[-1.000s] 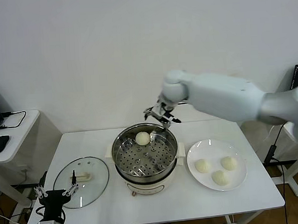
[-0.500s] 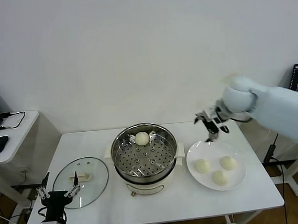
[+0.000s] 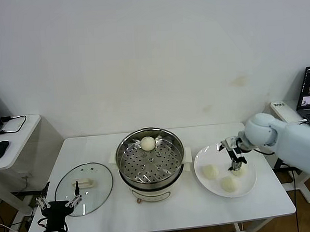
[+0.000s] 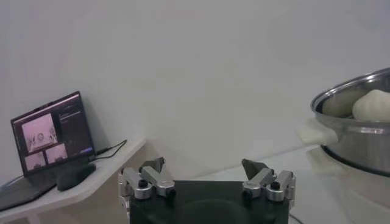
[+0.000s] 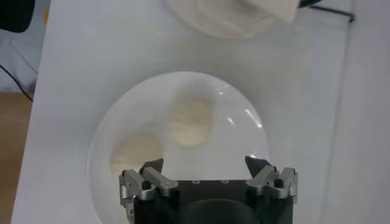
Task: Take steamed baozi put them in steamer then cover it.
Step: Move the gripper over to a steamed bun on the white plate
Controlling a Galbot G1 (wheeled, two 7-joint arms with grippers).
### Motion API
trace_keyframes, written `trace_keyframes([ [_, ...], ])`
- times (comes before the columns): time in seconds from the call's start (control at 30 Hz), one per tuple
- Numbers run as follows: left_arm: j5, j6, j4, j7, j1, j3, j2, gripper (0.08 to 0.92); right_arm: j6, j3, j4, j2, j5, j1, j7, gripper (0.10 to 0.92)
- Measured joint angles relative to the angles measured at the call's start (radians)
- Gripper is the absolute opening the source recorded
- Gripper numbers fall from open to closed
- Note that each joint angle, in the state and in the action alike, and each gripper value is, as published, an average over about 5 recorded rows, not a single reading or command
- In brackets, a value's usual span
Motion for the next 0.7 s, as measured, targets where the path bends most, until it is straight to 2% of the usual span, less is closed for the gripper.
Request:
trace_keyframes([
  [0.5,0.001,-0.002,0.012,-0.001,-0.004,-0.014,0.0,0.823,-0.001,0.066,-0.14,0.139,-0.05,-0.11,0.025,0.823],
  [0.6,0.001,-0.002,0.014,-0.001,-0.005,-0.013,-0.001,0.823,-0.005,0.071,-0.154,0.152,-0.057,-0.118,0.024,0.805],
  [0.7,0.001,-0.002,0.014,-0.001,-0.006,-0.013,-0.001,0.823,-0.01,0.077,-0.163,0.16,-0.065,-0.126,0.021,0.754],
])
